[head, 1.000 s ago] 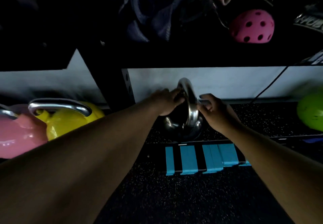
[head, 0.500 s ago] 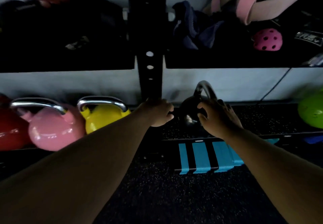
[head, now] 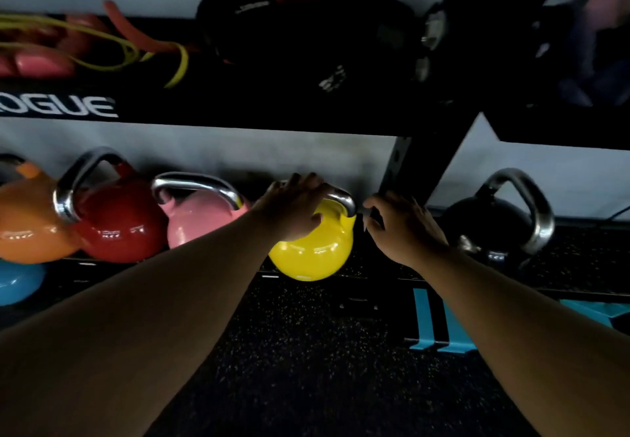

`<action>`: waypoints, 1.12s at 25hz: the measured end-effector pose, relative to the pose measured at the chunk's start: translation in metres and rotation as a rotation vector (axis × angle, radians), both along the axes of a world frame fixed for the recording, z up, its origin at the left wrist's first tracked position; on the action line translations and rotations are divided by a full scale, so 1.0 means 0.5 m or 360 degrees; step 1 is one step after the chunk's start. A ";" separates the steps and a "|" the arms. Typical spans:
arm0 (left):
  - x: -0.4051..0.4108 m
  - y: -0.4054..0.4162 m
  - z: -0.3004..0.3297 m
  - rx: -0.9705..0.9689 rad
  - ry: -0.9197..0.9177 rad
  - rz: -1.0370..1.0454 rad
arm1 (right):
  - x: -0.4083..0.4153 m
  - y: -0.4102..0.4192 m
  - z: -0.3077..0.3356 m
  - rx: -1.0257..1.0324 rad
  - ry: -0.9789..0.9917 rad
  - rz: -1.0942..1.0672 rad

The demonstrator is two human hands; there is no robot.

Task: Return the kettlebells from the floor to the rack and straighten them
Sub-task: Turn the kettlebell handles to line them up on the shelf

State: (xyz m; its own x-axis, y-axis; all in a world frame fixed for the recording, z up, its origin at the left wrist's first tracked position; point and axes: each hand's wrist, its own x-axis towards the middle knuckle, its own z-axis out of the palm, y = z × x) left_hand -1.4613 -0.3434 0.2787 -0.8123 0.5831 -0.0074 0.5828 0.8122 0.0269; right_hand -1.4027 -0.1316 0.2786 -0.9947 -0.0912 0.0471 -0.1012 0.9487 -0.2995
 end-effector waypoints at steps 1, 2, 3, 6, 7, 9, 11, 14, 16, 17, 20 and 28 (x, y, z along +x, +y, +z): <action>-0.013 -0.023 -0.004 0.0046 -0.0034 0.0052 | -0.017 -0.028 -0.002 -0.0010 -0.0012 -0.0020; -0.031 -0.048 -0.014 0.0115 -0.0083 0.0113 | -0.037 -0.058 -0.006 0.0003 -0.0016 -0.0047; -0.051 -0.068 -0.028 0.0220 -0.0149 0.0193 | -0.056 -0.085 -0.008 0.0022 -0.0028 -0.0084; -0.085 -0.084 -0.089 0.0623 -0.0438 0.0548 | -0.096 -0.139 -0.035 0.0007 -0.0109 -0.0164; -0.093 -0.074 -0.113 0.0715 -0.0522 0.0607 | -0.112 -0.148 -0.048 0.0001 -0.0152 -0.0199; -0.074 -0.048 -0.127 0.0857 -0.0572 0.0700 | -0.117 -0.148 -0.057 -0.0097 -0.0209 -0.0222; -0.086 -0.039 -0.126 0.1042 -0.0588 0.0704 | -0.130 -0.147 -0.068 -0.0242 -0.0195 -0.0291; -0.120 -0.051 -0.117 0.1250 -0.0725 0.0703 | -0.125 -0.168 -0.082 -0.0423 -0.0028 -0.0467; -0.111 -0.045 -0.113 0.1438 -0.0871 0.0810 | -0.116 -0.174 -0.082 -0.0582 0.0001 -0.0557; -0.102 -0.038 -0.115 0.1542 -0.0927 0.0892 | -0.117 -0.170 -0.078 -0.0692 -0.0051 -0.0594; -0.099 -0.026 -0.115 0.1631 -0.0949 0.0988 | -0.118 -0.178 -0.076 -0.1028 -0.0174 -0.0738; -0.119 0.000 -0.125 0.1761 -0.1132 0.0811 | -0.101 -0.172 -0.080 -0.1697 -0.0237 -0.0816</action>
